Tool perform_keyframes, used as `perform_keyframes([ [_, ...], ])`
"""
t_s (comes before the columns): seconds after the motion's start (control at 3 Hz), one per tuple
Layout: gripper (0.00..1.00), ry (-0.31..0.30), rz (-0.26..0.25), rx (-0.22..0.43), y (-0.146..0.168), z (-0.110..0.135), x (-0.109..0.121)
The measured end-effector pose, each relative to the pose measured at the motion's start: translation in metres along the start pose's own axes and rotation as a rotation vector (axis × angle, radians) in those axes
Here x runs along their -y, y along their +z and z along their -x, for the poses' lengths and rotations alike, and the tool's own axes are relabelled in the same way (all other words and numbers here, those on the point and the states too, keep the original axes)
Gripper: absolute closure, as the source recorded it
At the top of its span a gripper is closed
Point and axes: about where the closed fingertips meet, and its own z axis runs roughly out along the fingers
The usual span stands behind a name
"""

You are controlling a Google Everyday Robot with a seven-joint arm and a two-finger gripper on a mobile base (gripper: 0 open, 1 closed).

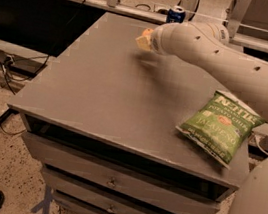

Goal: Move orange near pepsi can

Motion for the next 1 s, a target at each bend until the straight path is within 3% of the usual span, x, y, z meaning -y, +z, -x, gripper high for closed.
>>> perform_keyframes([
  [0.33, 1.0, 0.025, -0.086, -0.014, -0.002, -0.018, 0.043],
  [0.67, 1.0, 0.05, -0.131, -0.022, 0.001, -0.034, 0.074],
  [1.0, 1.0, 0.064, -0.142, -0.024, 0.009, -0.041, 0.095],
])
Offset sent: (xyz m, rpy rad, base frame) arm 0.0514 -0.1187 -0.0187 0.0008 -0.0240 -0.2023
